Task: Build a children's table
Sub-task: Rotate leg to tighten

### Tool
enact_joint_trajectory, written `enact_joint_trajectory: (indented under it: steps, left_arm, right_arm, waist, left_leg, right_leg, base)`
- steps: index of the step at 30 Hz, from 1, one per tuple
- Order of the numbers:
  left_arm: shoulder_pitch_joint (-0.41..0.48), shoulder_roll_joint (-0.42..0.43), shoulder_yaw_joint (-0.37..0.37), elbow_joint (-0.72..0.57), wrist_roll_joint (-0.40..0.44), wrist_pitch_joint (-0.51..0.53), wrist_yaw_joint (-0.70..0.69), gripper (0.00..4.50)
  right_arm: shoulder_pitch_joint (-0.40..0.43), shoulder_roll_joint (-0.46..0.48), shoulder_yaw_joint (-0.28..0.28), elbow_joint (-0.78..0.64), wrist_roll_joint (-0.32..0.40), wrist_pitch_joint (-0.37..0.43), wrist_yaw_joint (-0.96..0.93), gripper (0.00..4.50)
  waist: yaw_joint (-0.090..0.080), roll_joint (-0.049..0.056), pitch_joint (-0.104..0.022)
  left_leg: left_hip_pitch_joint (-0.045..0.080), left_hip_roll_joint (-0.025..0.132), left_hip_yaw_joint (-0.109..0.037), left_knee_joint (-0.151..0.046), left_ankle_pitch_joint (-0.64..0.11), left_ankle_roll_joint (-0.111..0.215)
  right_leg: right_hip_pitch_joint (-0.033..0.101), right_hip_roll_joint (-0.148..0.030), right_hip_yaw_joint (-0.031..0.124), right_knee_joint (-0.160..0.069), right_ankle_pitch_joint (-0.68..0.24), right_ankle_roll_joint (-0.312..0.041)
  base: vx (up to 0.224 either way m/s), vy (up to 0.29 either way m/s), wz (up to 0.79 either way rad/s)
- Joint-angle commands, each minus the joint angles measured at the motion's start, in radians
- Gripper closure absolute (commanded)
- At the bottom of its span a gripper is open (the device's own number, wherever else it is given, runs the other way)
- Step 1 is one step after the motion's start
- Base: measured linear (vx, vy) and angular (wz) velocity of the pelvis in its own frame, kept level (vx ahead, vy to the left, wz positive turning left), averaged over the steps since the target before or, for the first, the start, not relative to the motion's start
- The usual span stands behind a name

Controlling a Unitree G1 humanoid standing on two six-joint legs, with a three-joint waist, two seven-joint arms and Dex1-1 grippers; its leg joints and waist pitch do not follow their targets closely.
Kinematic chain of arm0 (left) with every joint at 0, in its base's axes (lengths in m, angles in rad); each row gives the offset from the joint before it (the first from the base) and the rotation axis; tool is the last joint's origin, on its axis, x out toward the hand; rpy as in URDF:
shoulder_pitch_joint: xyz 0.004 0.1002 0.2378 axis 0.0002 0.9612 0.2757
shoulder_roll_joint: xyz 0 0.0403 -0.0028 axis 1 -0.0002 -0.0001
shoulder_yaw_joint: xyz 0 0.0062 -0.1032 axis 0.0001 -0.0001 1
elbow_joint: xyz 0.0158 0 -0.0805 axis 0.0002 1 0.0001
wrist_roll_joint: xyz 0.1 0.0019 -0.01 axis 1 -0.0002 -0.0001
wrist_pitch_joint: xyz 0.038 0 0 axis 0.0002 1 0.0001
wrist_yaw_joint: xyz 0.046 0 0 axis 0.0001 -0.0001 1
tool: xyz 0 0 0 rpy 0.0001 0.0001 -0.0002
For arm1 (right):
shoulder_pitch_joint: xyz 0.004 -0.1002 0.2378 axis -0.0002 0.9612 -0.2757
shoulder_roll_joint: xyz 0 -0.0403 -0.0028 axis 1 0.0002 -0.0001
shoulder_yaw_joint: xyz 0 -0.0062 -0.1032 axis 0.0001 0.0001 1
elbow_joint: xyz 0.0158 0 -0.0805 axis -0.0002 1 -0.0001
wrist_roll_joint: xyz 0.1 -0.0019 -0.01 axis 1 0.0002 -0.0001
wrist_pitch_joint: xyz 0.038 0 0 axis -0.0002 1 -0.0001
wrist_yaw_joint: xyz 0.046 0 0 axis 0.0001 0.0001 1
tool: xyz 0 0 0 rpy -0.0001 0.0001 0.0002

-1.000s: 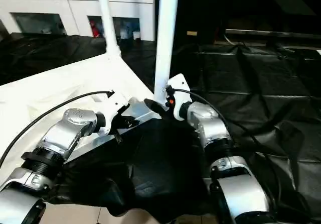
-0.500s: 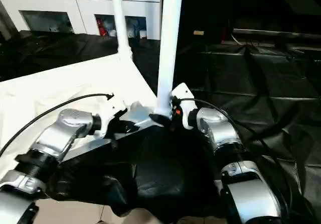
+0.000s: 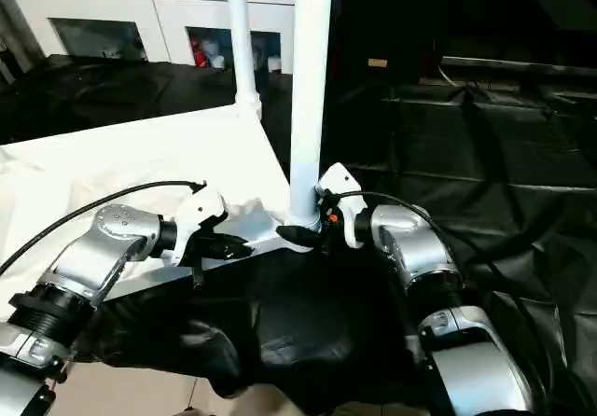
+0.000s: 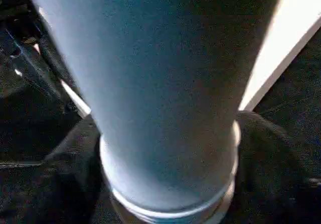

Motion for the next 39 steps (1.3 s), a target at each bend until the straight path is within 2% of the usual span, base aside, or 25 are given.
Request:
enact_joint_trajectory:
  steps: [1,5,6,15,18,22,23,26,29,31,32,34,36,37,39]
  left_arm:
    - [-0.015,-0.004,-0.011,-0.051,-0.027,-0.029,-0.031,4.5]
    - [-0.019,-0.004,-0.011,-0.045,-0.026,-0.03,-0.034,4.5]
    - [-0.02,-0.004,-0.011,-0.043,-0.025,-0.031,-0.034,4.5]
    - [-0.026,-0.031,0.007,-0.013,-0.02,-0.014,0.023,4.5]
    - [-0.053,-0.086,0.037,0.043,-0.014,-0.003,0.126,4.5]
    - [-0.131,-0.233,0.087,0.184,0.001,0.002,0.37,4.5]
    - [-0.139,-0.248,0.091,0.2,0.004,-0.003,0.396,4.5]
    - [-0.154,-0.289,0.089,0.237,0.012,-0.022,0.451,4.5]
    - [-0.16,-0.329,0.075,0.26,0.022,-0.051,0.473,4.5]
    - [-0.16,-0.337,0.071,0.266,0.028,-0.066,0.465,4.5]
    - [-0.159,-0.339,0.07,0.268,0.027,-0.069,0.459,4.5]
    - [-0.153,-0.339,0.067,0.266,0.024,-0.086,0.432,4.5]
    - [-0.141,-0.329,0.059,0.254,0.019,-0.103,0.398,4.5]
    - [-0.135,-0.321,0.055,0.25,0.018,-0.112,0.383,4.5]
    - [-0.12,-0.303,0.051,0.238,0.015,-0.124,0.351,4.5]
  right_arm:
    - [0.017,0.007,0.02,-0.014,0.001,0.006,0.013,0.95]
    - [0.024,0.007,0.024,-0.014,-0.003,0.003,0.015,1.27]
    - [0.025,0.007,0.025,-0.013,-0.004,0.002,0.014,1.49]
    - [0.031,0.03,0.012,0.023,-0.02,-0.001,-0.066,1.73]
    - [0.022,0.074,-0.015,0.075,-0.032,0.006,-0.205,1.73]
    - [-0.01,0.219,-0.091,0.183,-0.014,0.028,-0.534,1.74]
    - [-0.014,0.234,-0.096,0.193,-0.013,0.027,-0.565,1.74]
    - [-0.028,0.278,-0.104,0.218,-0.011,0.026,-0.638,1.74]
    - [-0.049,0.324,-0.113,0.247,-0.009,-0.018,-0.685,1.74]
    - [-0.059,0.333,-0.128,0.261,-0.008,-0.039,-0.7,1.74]
    - [-0.063,0.335,-0.134,0.266,-0.009,-0.042,-0.707,1.39]
    - [-0.071,0.338,-0.154,0.275,0.001,-0.047,-0.71,1.04]
    - [-0.075,0.334,-0.165,0.273,0.014,-0.046,-0.695,1.01]
    - [-0.073,0.328,-0.163,0.269,0.013,-0.05,-0.674,0.94]
    - [-0.067,0.305,-0.149,0.258,-0.005,-0.073,-0.652,0.69]
  waist:
    - [0.001,0.004,-0.07]
    - [-0.001,0.004,-0.07]
    - [-0.001,0.005,-0.07]
    - [-0.002,0.005,-0.07]
    - [-0.005,0.0,-0.066]
    - [-0.009,0.002,-0.063]
    - [-0.009,0.001,-0.064]
    - [-0.006,0.0,-0.062]
    - [-0.009,0.005,-0.063]
    - [-0.01,0.002,-0.062]
    - [-0.011,0.006,-0.063]
    - [-0.013,0.006,-0.062]
    - [-0.014,0.009,-0.06]
    - [-0.015,0.007,-0.06]
    - [-0.017,0.012,-0.061]
  left_leg:
    - [0.003,0.013,0.01,-0.06,-0.174,0.068]
    - [0.003,0.013,0.009,-0.06,-0.18,0.065]
    - [0.003,0.013,0.009,-0.06,-0.183,0.064]
    - [0.003,0.011,0.008,-0.059,-0.184,0.06]
    - [0.005,0.01,0.008,-0.062,-0.211,0.045]
    - [0.011,0.005,0.007,-0.064,-0.241,0.016]
    - [0.015,0.002,0.009,-0.062,-0.237,0.012]
    - [0.013,0.001,0.007,-0.066,-0.261,0.026]
    - [0.016,0.001,0.007,-0.069,-0.287,0.026]
    - [0.013,0.0,0.006,-0.07,-0.294,0.03]
    - [0.014,0.001,0.006,-0.071,-0.298,0.031]
    - [0.014,0.0,0.005,-0.072,-0.315,0.032]
    - [0.015,-0.001,0.004,-0.073,-0.331,0.033]
    - [0.016,0.0,0.004,-0.074,-0.335,0.034]
    - [0.014,0.002,0.003,-0.075,-0.332,0.034]
  right_leg:
    - [0.071,-0.04,0.04,-0.053,-0.129,-0.275]
    - [0.071,-0.04,0.039,-0.054,-0.145,-0.27]
    - [0.071,-0.04,0.039,-0.055,-0.15,-0.268]
    - [0.07,-0.041,0.039,-0.055,-0.152,-0.269]
    - [0.069,-0.042,0.039,-0.065,-0.224,-0.246]
    - [0.061,-0.043,0.041,-0.078,-0.333,-0.203]
    - [0.06,-0.043,0.042,-0.08,-0.336,-0.198]
    - [0.061,-0.041,0.04,-0.083,-0.359,-0.182]
    - [0.059,-0.039,0.04,-0.087,-0.371,-0.174]
    - [0.061,-0.039,0.042,-0.086,-0.378,-0.171]
    - [0.059,-0.04,0.043,-0.087,-0.381,-0.169]
    - [0.058,-0.039,0.043,-0.089,-0.402,-0.163]
    - [0.058,-0.04,0.044,-0.092,-0.424,-0.157]
    - [0.057,-0.039,0.043,-0.094,-0.429,-0.154]
    - [0.056,-0.039,0.044,-0.092,-0.404,-0.161]
  base:
    - [0.0,0.0,0.0]
    - [0.0,0.0,0.0]
    - [0.0,0.0,0.0]
    - [0.0,0.0,0.0]
    - [0.0,0.0,0.0]
    - [0.0,0.0,0.0]
    - [0.0,0.0,0.0]
    - [0.0,0.0,0.0]
    - [0.0,0.0,0.0]
    - [0.0,0.0,0.0]
    - [0.0,0.0,0.0]
    - [0.0,0.0,0.0]
    - [0.0,0.0,0.0]
    - [0.0,0.0,0.0]
    - [0.0,0.0,0.0]
